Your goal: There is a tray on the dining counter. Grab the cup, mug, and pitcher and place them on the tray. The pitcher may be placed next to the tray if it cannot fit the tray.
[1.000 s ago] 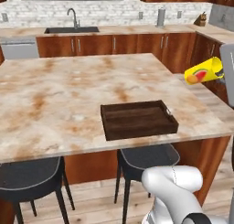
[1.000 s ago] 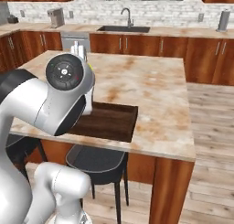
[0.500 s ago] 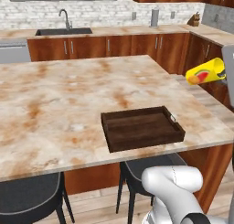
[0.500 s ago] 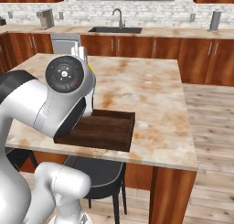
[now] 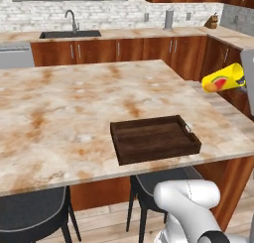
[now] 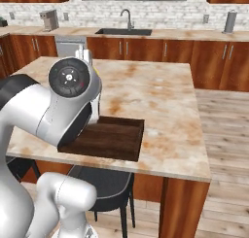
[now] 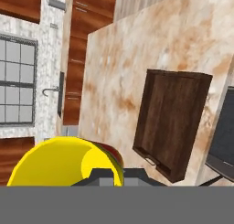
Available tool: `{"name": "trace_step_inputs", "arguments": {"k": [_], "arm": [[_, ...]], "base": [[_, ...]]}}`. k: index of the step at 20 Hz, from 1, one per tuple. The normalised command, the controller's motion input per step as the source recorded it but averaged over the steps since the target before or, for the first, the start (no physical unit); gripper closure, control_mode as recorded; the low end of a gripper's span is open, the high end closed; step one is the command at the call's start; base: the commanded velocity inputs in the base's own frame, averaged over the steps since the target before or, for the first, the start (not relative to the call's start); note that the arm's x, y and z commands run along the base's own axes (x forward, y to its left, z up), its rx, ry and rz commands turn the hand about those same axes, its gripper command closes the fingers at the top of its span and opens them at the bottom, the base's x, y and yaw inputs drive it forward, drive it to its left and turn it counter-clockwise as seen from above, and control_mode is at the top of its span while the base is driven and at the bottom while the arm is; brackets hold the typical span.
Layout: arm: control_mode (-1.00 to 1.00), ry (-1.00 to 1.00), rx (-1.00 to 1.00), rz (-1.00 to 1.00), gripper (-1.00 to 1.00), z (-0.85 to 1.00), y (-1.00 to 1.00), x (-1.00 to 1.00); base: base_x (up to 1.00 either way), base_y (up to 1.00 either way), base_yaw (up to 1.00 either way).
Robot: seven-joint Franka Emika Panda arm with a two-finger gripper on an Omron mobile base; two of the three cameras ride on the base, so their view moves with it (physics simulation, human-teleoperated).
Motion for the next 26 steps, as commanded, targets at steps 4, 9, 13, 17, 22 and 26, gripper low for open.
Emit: {"name": "trace_step_inputs", "arguments": {"k": [4, 9, 13, 17, 22, 26], "arm": [[-1.00, 0.18, -0.18, 0.08, 1.00, -0.19, 0.48, 0.34], [-1.00, 0.19, -0.19, 0.09, 1.00, -0.19, 0.47, 0.45], [-1.00, 0.14, -0.11, 0.14, 1.00, -0.43, 0.39, 0.48], [-1.00, 0.14, -0.13, 0.14, 1.00, -0.51, 0.53, 0.40], [-1.00, 0.16, -0.13, 0.11, 1.00, -0.40, 0.53, 0.36], [-1.00, 0.13, -0.05, 0.05, 1.00, -0.14, 0.13, 0.30]], "base": [[0.00, 0.00, 0.00], [0.00, 0.00, 0.00], [0.00, 0.00, 0.00], [0.00, 0.00, 0.00], [0.00, 0.00, 0.00], [0.00, 0.00, 0.00]]}}
